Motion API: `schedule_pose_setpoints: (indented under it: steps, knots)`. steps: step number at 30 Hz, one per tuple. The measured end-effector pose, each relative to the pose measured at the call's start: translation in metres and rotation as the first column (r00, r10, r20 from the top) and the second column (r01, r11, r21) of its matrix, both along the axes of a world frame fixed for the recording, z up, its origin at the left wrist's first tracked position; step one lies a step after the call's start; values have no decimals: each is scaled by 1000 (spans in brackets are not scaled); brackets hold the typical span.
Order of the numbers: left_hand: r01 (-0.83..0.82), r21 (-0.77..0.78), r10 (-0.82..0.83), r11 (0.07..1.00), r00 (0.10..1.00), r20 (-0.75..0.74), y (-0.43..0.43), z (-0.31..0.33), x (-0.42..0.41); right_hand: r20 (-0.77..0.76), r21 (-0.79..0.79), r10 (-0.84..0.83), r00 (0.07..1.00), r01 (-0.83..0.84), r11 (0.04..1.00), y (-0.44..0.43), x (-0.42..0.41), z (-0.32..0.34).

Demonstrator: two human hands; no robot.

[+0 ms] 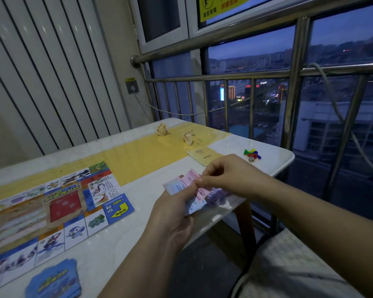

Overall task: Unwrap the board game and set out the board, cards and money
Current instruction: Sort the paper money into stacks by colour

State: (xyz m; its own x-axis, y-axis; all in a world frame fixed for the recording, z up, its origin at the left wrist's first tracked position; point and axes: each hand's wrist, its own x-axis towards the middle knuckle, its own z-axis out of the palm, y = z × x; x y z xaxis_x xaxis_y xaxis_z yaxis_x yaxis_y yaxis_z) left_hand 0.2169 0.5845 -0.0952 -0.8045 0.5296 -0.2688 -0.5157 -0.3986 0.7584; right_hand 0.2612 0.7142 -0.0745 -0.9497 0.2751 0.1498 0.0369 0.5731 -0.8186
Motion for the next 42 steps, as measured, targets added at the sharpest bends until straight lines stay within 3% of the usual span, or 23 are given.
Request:
schedule_pose_setpoints:
  steps: [4, 7, 9, 13, 15, 18, 20, 22, 27, 33, 39, 42]
  knots:
    - [19, 117, -33, 993, 992, 123, 0, 7, 0, -2, -53, -43, 999, 43, 998, 6, -2, -2]
    - [-7, 179, -27, 984, 983, 183, -3, 8, -3, -17, -65, -214, 977, 212, 975, 30, -4, -2]
    - [-33, 178, 2, 983, 985, 172, -6, 3, -9, -4, 22, -297, 955, 297, 955, 47, -5, -6]
    - [-22, 82, 12, 996, 993, 119, -5, -5, -14, 118, 239, -337, 934, 302, 923, 56, -7, -24]
    - [-26, 28, 22, 999, 994, 108, -3, -6, -14, 45, 315, -370, 928, 339, 886, 52, -6, -26]
    - [-18, 28, 15, 999, 996, 90, -4, -5, -12, -69, 161, -248, 966, 256, 953, 29, -3, -13]
    - [16, 32, -18, 999, 998, 57, -6, -5, -9, 8, 71, -93, 996, 92, 993, 8, -1, -5]
    - [36, 3, -36, 999, 999, -3, -6, -4, -7, 51, 77, -10, 999, 7, 997, -2, -3, -5]
    - [15, 57, -10, 998, 996, -91, -11, -4, -8, 39, -31, -32, 999, 33, 999, -4, -4, -9]
    - [-38, -50, 29, 998, 985, -170, -20, -10, -10, 74, -111, -40, 996, 48, 993, -15, -5, -16]
    - [-87, -59, 75, 995, 981, -181, -34, -12, -16, 63, -145, -49, 997, 58, 988, -27, -10, -14]
    - [-128, -79, 107, 989, 967, -229, -41, -11, -16, 23, -234, -55, 998, 59, 970, -32, -13, -11]
